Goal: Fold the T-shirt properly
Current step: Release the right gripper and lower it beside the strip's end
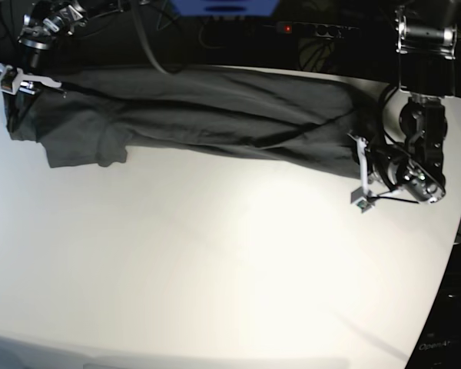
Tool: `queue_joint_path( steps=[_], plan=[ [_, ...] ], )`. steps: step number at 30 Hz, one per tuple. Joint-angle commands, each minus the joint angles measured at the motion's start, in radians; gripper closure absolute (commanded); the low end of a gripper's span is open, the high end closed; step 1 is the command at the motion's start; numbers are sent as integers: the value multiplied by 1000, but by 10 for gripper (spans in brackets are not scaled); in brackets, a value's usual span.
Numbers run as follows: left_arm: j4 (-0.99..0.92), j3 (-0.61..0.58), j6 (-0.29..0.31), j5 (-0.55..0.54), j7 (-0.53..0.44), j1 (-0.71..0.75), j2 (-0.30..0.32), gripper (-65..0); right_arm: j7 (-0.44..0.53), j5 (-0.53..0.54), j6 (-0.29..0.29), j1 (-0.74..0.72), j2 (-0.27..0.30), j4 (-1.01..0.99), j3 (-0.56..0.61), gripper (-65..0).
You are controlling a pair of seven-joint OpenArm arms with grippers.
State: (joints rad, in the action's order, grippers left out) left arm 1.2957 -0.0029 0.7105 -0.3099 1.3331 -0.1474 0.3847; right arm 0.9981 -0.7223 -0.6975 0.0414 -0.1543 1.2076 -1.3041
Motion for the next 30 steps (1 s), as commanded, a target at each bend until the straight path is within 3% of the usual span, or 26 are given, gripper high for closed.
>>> queue_joint_path(
  steps=[1, 10, 16, 26, 30],
  plan=[
    [-44, -18, -12, 107, 41, 47, -10, -37, 20, 10, -1, -2, -1, -10, 1, -4],
    [-44, -16, -12, 105, 44, 47, -10, -37, 5, 8, -1, -28, -3, -71, -1, -4],
    [-44, -16, -12, 110, 46, 47, -10, -37, -279, 8, -1, -61, -3, -62, 68, -4],
    [-51, -12, -12, 111, 46, 16, -8, -37, -519, 8, -1, -82, 28, -64, 192, -4],
    [-155, -12, -12, 111, 36, -42, -8, -37, -646, 8, -1, -119, 72, -70, 220, -4]
  ],
)
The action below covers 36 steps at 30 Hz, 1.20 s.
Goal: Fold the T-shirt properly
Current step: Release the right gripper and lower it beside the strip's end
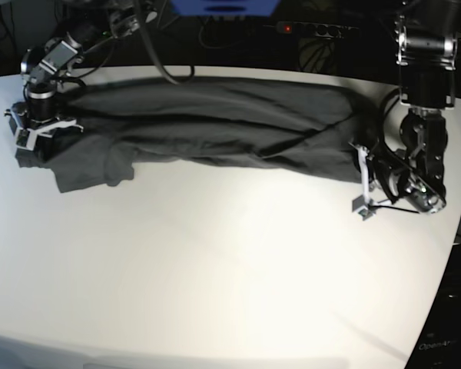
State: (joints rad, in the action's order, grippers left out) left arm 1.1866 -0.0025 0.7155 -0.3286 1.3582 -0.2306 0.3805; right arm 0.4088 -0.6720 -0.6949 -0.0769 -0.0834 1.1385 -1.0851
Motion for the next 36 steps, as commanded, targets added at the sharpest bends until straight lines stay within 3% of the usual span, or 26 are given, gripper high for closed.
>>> queue_joint_path(
  steps=[1, 7, 13, 16, 24, 36],
  plan=[
    [-83, -12, -17, 130, 8, 23, -5, -37, -93, -42, -3, -8, 17, -2, 15, -4],
    [-253, -20, -17, 142, -78, -89, -41, -37, -268, -42, -3, -82, 98, -91, 75, -4],
    [-397, -12, -17, 277, -187, -189, -110, -37, -345, -42, -3, -149, 155, -196, 76, -4],
    [-480, -11, -17, 313, -225, -247, -143, -37, -353, -42, -3, -179, 179, -243, 76, -4],
    [-528, -11, -17, 309, -234, -280, -151, -37, -353, -42, -3, -195, 205, -245, 110, -4],
    [-529, -12, -17, 313, -239, -169, -117, -37, -354, -42, -3, -215, 230, -38, 108, -6]
  ],
)
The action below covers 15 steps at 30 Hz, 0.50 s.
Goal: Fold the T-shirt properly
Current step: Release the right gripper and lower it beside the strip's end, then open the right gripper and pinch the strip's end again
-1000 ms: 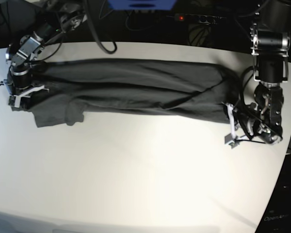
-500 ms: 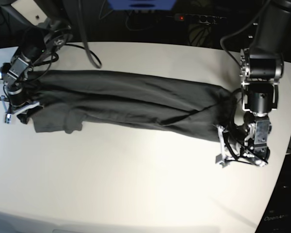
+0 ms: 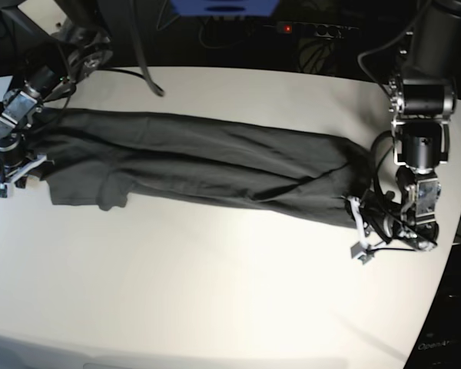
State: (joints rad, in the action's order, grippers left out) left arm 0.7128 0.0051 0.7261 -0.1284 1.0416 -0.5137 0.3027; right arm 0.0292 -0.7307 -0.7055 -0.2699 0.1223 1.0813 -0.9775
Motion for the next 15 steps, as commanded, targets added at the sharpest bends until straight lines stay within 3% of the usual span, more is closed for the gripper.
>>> queue_joint_path(
  steps=[1, 4, 7, 15],
  plan=[
    [-55, -20, -28, 112, 75, 114, -40, -37, 25, 16, 7, -24, 26, 35, 2, -7],
    [-55, -20, -28, 109, 76, 122, -40, -37, 21, 16, 7, -52, 26, 58, 39, -7],
    [-55, -20, -28, 109, 81, 126, -41, -37, -59, 16, 7, -82, 37, 72, 88, -7],
    [-55, -20, -28, 108, 81, 139, -40, -37, -567, 20, 7, -203, 38, 90, 286, -19]
  ],
)
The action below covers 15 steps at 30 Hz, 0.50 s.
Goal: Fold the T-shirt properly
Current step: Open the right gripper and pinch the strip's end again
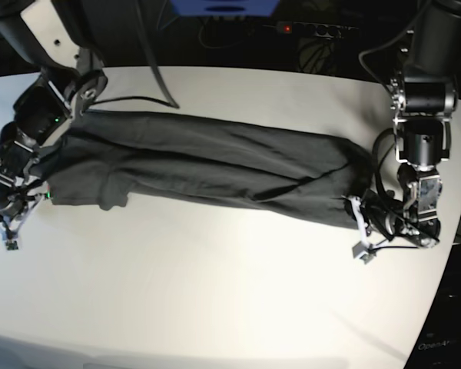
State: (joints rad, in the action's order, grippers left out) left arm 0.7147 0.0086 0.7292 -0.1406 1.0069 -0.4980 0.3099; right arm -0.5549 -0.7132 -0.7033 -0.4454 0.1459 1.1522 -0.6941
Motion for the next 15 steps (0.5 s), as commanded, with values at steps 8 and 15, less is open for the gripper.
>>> queue_joint_path(
  steps=[8, 15],
  plan=[
    [-57, -23, -31, 120, 112, 124, -50, -37, -356, 7, 5, -151, 11, 13, 84, -326],
    [-57, -23, -31, 120, 112, 124, -50, -37, -640, 14, 5, -275, -9, 10, 75, -490]
  ],
)
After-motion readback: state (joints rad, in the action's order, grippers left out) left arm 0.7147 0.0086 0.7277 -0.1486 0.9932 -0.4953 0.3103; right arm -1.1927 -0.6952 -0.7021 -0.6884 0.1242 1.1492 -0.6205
